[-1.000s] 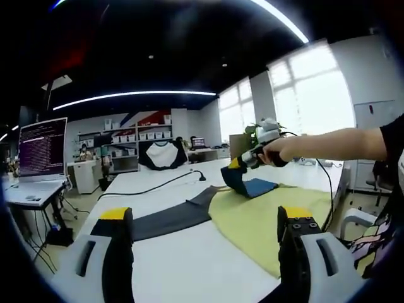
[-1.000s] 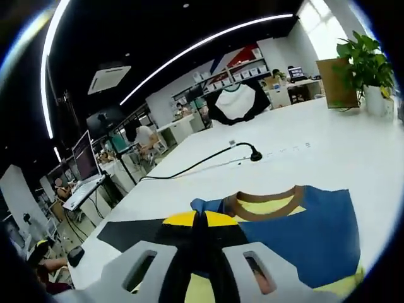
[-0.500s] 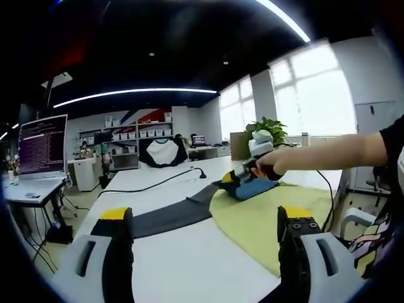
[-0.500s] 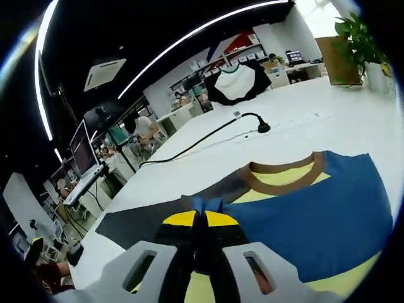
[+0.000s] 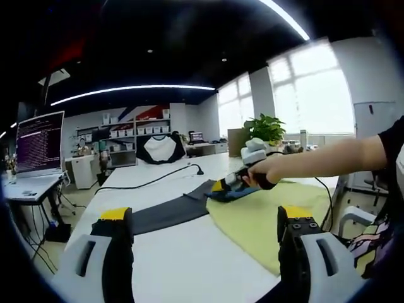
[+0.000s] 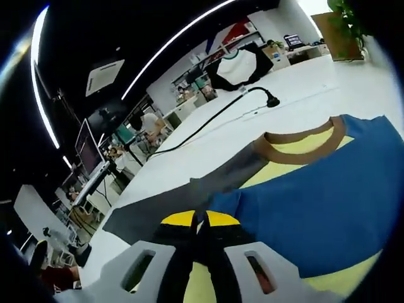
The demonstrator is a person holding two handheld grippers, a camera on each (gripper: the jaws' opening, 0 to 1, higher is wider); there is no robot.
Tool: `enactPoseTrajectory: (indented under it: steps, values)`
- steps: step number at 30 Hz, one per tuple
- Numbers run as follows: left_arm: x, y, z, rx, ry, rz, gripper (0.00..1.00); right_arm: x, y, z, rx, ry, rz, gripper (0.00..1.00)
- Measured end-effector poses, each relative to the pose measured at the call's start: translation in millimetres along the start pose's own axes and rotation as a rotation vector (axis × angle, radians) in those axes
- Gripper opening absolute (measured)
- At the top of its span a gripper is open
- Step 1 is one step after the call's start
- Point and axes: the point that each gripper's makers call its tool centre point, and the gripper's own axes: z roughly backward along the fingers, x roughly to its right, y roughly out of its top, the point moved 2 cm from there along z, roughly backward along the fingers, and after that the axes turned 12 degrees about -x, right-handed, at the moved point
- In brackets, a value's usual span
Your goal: Fold the garment on the visible template until the final outline fits inside the template.
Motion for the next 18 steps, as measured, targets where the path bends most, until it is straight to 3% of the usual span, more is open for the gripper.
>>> enactPoseTrajectory:
  steps: [7, 13, 15, 18]
  values:
    - [-2.4, -1.2, 0.5, -0.003, 0.004, 0.007, 1.0, -1.6, -5.2, -3.1, -0.025, 0.005, -0.002, 0.02]
    - [-2.6, -1.4, 1.1, -0.004, 0.003, 0.007, 1.0, -14.9, 18.6, 11.9, 0.045, 0.035, 0.099, 0.06]
    - [-2.7, -1.7, 1.3, -0.006, 0.003, 0.007, 1.0, -15.0, 21.6, 16.2, 0.029, 0.016, 0.133, 0.09]
    - [-2.7, -0.8, 2.1, -0.002, 0.003, 0.008, 1.0, -13.1, 21.3, 21.7, -0.019, -0.019, 0.161, 0.22]
